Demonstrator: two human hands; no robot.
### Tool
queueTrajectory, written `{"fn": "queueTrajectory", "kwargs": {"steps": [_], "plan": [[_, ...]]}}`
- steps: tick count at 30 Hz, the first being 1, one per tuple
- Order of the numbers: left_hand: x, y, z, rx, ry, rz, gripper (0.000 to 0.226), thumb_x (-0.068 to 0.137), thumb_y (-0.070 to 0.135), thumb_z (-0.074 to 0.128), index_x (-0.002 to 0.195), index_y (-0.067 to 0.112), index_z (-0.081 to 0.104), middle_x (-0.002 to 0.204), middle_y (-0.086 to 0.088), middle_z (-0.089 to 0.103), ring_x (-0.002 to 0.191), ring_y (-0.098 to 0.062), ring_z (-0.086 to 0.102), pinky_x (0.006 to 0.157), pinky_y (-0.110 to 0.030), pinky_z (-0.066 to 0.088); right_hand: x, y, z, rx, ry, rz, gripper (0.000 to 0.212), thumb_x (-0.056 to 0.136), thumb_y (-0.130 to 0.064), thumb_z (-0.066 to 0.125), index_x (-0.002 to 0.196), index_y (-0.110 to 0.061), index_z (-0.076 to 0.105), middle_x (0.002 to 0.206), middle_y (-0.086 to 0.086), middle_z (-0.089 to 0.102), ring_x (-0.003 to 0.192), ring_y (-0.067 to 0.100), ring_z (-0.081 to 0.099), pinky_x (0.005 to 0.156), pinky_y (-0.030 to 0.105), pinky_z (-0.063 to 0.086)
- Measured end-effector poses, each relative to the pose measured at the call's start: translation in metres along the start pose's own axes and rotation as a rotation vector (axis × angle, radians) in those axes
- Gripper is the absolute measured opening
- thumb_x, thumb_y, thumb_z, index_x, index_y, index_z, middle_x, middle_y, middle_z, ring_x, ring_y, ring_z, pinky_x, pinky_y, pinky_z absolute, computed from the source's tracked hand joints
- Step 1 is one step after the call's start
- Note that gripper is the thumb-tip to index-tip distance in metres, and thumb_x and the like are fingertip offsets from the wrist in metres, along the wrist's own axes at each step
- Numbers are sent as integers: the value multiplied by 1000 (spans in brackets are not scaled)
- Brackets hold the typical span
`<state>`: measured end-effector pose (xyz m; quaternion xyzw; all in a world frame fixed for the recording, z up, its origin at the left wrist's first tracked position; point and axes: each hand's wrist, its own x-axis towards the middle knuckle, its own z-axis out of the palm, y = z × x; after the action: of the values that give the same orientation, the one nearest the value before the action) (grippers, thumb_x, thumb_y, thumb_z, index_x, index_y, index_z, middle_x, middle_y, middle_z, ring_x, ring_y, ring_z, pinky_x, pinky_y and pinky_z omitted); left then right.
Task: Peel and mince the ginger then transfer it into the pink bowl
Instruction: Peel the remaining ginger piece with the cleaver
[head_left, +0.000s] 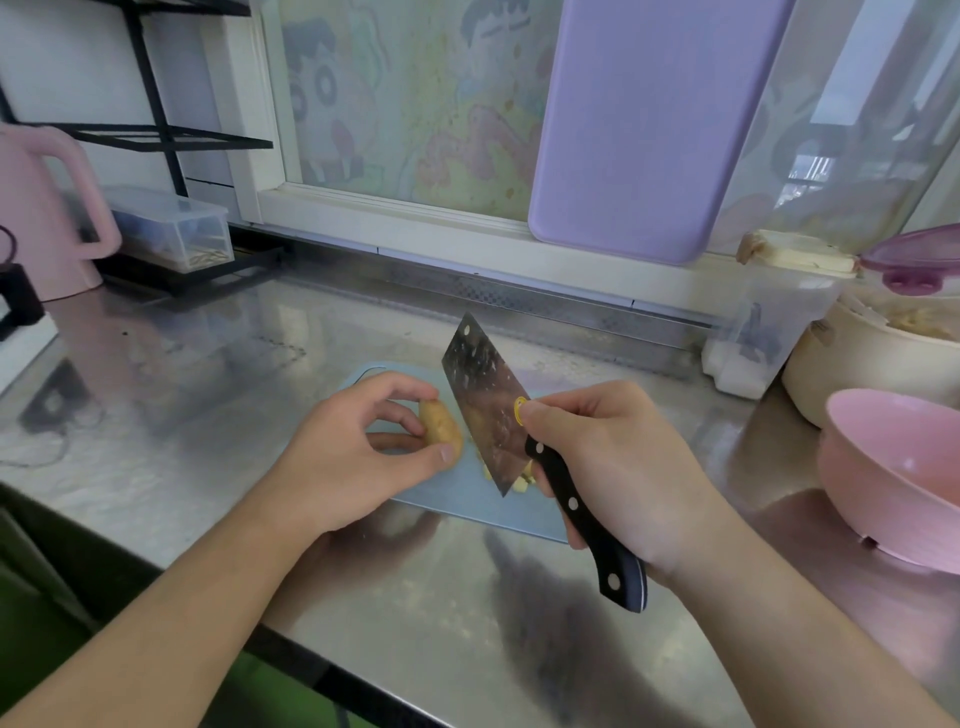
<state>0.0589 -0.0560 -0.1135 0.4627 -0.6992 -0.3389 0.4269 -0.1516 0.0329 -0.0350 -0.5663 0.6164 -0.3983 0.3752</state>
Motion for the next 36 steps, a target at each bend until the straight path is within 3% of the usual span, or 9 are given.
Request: {"fn": "queueTrajectory", "kwargs": {"steps": [2, 6, 9, 12, 15, 25, 31, 36], "plan": [[0, 1, 0, 1, -16, -17, 46, 72, 26, 95, 110, 39, 73, 93, 7, 76, 94, -7, 75, 79, -6, 47, -1, -1, 0, -3, -6, -1, 39, 103, -16, 56, 81, 17, 58, 59, 16, 47, 37, 22, 40, 37, 21, 37], [-1, 3, -1, 10, -23, -22, 45, 72, 29, 95, 110, 40, 73, 93, 8, 77, 99, -5, 72, 80, -13, 46, -3, -3, 1, -28, -8, 5, 37, 102, -15, 54, 83, 17, 60, 61, 18, 47, 39, 24, 42, 36, 22, 38], [0, 2, -1, -18, -24, -17, 47, 69, 32, 97, 110, 39, 74, 92, 6, 77, 99, -7, 73, 82, -10, 48, -4, -4, 0, -22, -8, 18, 37, 102, -13, 54, 81, 16, 59, 60, 17, 50, 38, 24, 43, 36, 22, 39], [2, -2, -2, -26, -25, 7, 56, 60, 49, 94, 112, 42, 73, 94, 6, 77, 104, -11, 73, 103, -36, 55, -5, -6, 0, -19, -11, 25, 37, 102, -12, 54, 77, 15, 59, 59, 16, 50, 36, 24, 42, 36, 21, 39], [3, -4, -1, -36, -26, 22, 60, 58, 53, 90, 114, 41, 73, 94, 5, 77, 105, -13, 73, 106, -48, 54, -6, -7, 1, -37, -19, 22, 37, 102, -14, 54, 78, 14, 57, 62, 18, 49, 37, 24, 43, 36, 21, 39], [5, -8, 1, -47, -24, 30, 57, 62, 49, 92, 115, 39, 74, 94, 5, 78, 107, -13, 72, 108, -51, 51, -8, -12, 4, -105, -15, 20, 38, 104, -16, 53, 81, 15, 53, 65, 17, 48, 37, 24, 45, 36, 21, 40], [4, -5, 1, -49, -17, 18, 55, 59, 54, 90, 110, 42, 74, 95, 8, 77, 106, -8, 72, 106, -49, 51, -2, -24, 5, -138, -21, 25, 43, 102, -15, 55, 64, 4, 55, 57, 13, 51, 35, 24, 46, 36, 23, 41], [5, -7, 1, -35, -20, 15, 55, 59, 57, 88, 110, 43, 73, 96, 12, 76, 107, -5, 70, 103, -42, 52, 8, -27, 9, -200, -7, 6, 40, 99, -21, 56, 72, 7, 61, 56, 12, 55, 37, 25, 47, 43, 34, 53]]}}
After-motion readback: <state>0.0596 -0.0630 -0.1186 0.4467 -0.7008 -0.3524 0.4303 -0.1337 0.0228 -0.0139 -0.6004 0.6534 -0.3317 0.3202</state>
